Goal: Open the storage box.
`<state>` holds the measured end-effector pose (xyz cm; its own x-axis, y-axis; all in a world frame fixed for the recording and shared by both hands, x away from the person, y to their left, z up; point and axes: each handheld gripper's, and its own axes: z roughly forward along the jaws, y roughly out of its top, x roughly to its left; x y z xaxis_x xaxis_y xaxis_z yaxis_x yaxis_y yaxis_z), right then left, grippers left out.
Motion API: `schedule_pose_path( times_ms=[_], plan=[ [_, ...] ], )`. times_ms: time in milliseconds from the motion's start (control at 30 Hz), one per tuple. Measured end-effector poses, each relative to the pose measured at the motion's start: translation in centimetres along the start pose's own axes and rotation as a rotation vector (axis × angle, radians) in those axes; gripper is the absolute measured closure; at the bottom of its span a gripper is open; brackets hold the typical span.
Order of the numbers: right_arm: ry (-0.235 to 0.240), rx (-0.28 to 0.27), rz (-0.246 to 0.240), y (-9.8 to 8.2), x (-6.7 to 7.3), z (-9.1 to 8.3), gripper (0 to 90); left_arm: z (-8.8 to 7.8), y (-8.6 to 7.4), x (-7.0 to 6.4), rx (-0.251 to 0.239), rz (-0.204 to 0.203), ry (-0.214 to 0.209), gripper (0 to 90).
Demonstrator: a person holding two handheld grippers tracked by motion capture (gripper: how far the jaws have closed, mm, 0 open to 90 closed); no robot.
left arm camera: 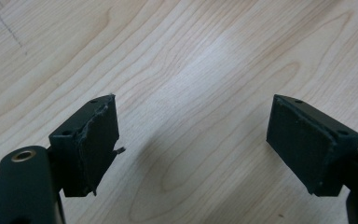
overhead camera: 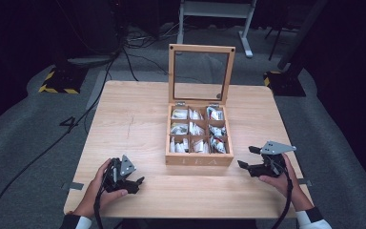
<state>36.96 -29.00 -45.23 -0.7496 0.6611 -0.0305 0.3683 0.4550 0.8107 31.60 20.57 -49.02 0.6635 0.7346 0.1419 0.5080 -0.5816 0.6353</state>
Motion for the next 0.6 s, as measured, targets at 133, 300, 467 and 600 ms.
schedule_pose_path(
  times_ms=[133, 300, 467, 600],
  plan=[
    [0.008, -0.025, -0.02, 1.2, 0.6, -0.1, 24.1, 0.2, -0.5, 0.5, 0.003, -0.031, -0.011, 16.9],
    [0.014, -0.034, -0.058, 3.0, 1.5, 0.3, 24.9, 0.3, -1.2, 1.1, -0.024, -0.091, -0.061, 17.1],
    [0.013, -0.025, -0.093, 4.5, 2.1, 1.4, 27.7, 0.6, -1.8, 1.7, -0.063, -0.117, -0.1, 15.8],
    [0.035, -0.031, -0.102, 5.7, 2.2, 2.6, 28.7, 0.6, -1.8, 1.7, -0.062, -0.117, -0.1, 15.4]
  ],
)
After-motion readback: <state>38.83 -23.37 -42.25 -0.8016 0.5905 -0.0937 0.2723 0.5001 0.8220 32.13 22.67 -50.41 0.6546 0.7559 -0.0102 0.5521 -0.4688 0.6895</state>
